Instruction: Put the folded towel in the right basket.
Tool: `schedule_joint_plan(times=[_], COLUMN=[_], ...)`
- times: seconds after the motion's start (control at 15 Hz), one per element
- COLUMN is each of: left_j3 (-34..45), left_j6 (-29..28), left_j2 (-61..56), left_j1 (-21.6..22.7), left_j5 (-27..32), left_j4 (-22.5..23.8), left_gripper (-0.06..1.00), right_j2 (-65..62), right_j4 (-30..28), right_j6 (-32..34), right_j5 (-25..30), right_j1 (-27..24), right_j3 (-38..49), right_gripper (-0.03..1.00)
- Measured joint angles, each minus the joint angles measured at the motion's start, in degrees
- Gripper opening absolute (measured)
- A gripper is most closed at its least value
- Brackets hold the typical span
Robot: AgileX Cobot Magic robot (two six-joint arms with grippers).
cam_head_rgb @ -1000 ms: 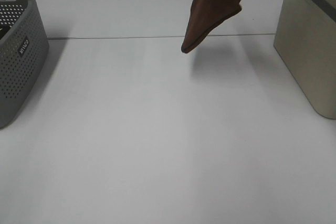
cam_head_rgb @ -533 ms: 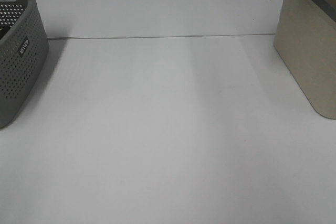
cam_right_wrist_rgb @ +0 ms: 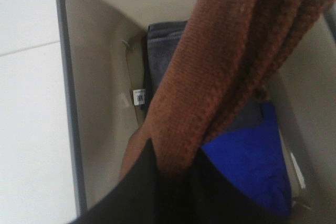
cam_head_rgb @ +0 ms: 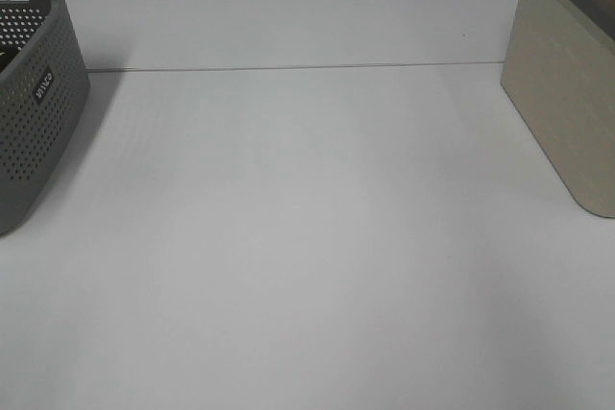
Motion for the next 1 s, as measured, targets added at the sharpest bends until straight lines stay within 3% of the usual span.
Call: schedule_joint_plan(times=[0.13, 0.4, 0.47, 0.67, 1.0], left_j3=[0.00, 0.00, 0.00, 0.00, 0.00], left_j6=[0.00, 0.00, 0.00, 0.00, 0.00], left_j2=[0.00, 0.00, 0.00, 0.00, 0.00], left_j1=[0.00, 0.00, 0.00, 0.00, 0.00], left_j5=[0.00, 0.00, 0.00, 0.00, 0.00], left_j4=[0.00, 0.00, 0.00, 0.00, 0.00], left_gripper=[0.97, 0.97, 0.97, 0.97, 0.97], right_j2=[3.04, 8.02, 8.08, 6.88, -0.06], right_j4=[0.29, 0.40, 0.40, 0.52, 0.69], right_j6=[0.00, 0.57, 0.97, 1.55, 1.55], right_j5=[0.06, 0.00, 0.00, 0.00, 0.00], right_j1=[0.00, 0.00, 0.00, 1.78, 11.34], right_j3=[1.20, 1.78, 1.78, 1.78, 1.78], right_gripper=[0.12, 0.48, 0.52, 0.55, 0.55])
